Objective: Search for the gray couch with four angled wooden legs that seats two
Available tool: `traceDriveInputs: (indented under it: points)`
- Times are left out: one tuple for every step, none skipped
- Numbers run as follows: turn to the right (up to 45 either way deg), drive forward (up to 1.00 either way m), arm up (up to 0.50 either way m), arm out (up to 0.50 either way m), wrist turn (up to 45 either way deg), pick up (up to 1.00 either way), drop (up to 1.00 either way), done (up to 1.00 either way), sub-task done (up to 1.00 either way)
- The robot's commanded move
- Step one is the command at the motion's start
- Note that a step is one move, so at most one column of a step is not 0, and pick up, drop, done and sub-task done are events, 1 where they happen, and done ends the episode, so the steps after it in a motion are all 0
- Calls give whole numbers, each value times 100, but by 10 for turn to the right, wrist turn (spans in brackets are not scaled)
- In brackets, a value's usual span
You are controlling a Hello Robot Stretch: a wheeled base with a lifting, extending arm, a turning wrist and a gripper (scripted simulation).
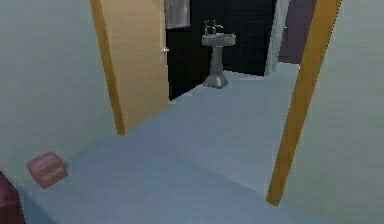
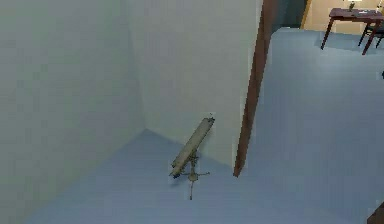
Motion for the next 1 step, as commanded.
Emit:
traceDriveInputs:
  points:
    - [0, 100, 0, 0, 0, 0, 0, 0, 0]
